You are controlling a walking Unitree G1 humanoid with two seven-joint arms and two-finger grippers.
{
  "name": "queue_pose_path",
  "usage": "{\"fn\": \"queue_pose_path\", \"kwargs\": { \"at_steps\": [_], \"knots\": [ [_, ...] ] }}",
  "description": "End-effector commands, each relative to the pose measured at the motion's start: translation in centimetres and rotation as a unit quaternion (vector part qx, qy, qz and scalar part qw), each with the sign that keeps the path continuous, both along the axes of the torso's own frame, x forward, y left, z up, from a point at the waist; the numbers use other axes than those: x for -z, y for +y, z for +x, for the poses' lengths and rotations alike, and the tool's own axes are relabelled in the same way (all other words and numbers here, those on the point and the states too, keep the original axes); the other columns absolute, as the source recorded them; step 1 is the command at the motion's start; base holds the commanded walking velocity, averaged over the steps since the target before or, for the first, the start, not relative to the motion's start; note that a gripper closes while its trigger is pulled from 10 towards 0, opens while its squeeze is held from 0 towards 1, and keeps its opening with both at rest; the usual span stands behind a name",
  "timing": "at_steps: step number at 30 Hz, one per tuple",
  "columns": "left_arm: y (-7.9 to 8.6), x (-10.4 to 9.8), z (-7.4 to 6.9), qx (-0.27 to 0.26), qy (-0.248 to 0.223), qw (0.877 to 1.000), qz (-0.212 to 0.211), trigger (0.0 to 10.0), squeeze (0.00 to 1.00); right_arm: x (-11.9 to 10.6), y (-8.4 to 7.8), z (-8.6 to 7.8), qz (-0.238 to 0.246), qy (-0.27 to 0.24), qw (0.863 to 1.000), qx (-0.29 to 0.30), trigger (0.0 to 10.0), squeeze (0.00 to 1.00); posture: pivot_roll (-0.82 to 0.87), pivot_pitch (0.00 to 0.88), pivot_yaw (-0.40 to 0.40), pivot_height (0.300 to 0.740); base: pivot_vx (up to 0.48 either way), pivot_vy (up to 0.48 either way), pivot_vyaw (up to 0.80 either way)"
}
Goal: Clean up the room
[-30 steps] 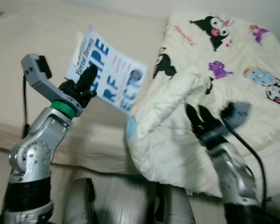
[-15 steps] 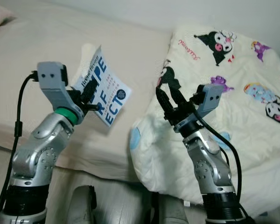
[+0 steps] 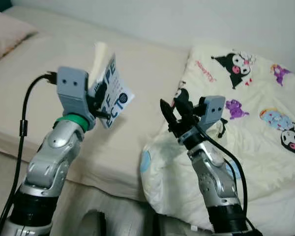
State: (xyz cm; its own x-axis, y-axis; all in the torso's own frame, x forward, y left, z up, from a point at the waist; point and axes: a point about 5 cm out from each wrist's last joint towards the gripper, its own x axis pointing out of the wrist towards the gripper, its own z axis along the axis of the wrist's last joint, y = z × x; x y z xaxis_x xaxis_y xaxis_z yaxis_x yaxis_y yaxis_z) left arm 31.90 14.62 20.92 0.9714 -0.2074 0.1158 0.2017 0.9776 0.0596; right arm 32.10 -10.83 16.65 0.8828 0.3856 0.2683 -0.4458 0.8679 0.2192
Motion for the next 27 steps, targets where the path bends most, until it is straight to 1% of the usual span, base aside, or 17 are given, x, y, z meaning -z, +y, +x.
{"fn": "queue_pose_path", "kwargs": {
  "at_steps": [1, 3, 5, 9, 11, 12, 17, 24, 27],
  "knots": [
    [-0.4, 0.6, 0.0, -0.005, 0.0, 1.0, 0.011, 10.0, 0.0, 0.5, -0.3, -0.1, -0.007, 0.003, 1.0, 0.011, 10.0, 0.0, 0.06, 0.038, -0.034, 0.706, 0.0, 0.0, 0.0],
    [-0.4, 0.8, 0.1, -0.008, 0.006, 1.0, 0.016, 10.0, 0.0, 0.6, -0.4, 0.0, -0.007, 0.003, 1.0, 0.014, 10.0, 0.0, 0.06, 0.037, -0.029, 0.711, 0.0, 0.0, 0.0],
    [-0.6, 1.3, 0.3, -0.01, 0.013, 1.0, 0.024, 10.0, 0.0, 0.6, -0.5, 0.1, -0.007, 0.003, 1.0, 0.022, 10.0, 0.0, 0.05, 0.038, -0.022, 0.725, 0.0, 0.0, 0.0],
    [-0.7, 1.7, 0.5, -0.007, 0.017, 1.0, 0.023, 10.0, 0.0, 0.6, -0.7, 0.1, -0.008, 0.001, 1.0, 0.03, 10.0, 0.0, 0.05, 0.038, -0.018, 0.739, 0.0, 0.0, 0.0],
    [-0.8, 1.9, 0.5, -0.004, 0.018, 1.0, 0.024, 10.0, 0.0, 0.6, -0.8, 0.2, -0.008, 0.0, 0.999, 0.034, 10.0, 0.0, 0.05, 0.038, -0.018, 0.74, 0.0, 0.0, 0.0],
    [-1.2, 2.2, 0.5, 0.003, 0.021, 0.999, 0.026, 10.0, 0.0, 0.6, -1.0, 0.2, -0.013, 0.0, 0.999, 0.047, 10.0, 0.0, 0.05, 0.039, -0.014, 0.74, 0.0, 0.0, 0.0],
    [-1.4, 2.4, 0.6, 0.009, 0.021, 0.999, 0.027, 10.0, 0.0, 0.7, -1.1, 0.3, -0.015, 0.0, 0.998, 0.055, 10.0, 0.0, 0.05, 0.042, -0.012, 0.74, 0.0, 0.0, 0.0],
    [-2.4, 3.0, 0.6, 0.028, 0.025, 0.999, 0.026, 10.0, 0.0, 0.7, -0.6, 0.4, -0.004, -0.004, 0.998, 0.067, 10.0, 0.0, 0.05, 0.048, 0.0, 0.74, 0.0, 0.0, 0.0],
    [-2.5, 3.0, 0.6, 0.029, 0.024, 0.999, 0.026, 10.0, 0.0, 0.7, -0.5, 0.4, -0.004, -0.004, 0.998, 0.067, 10.0, 0.0, 0.05, 0.049, 0.0, 0.74, 0.0, 0.0, 0.0]
  ]
}}
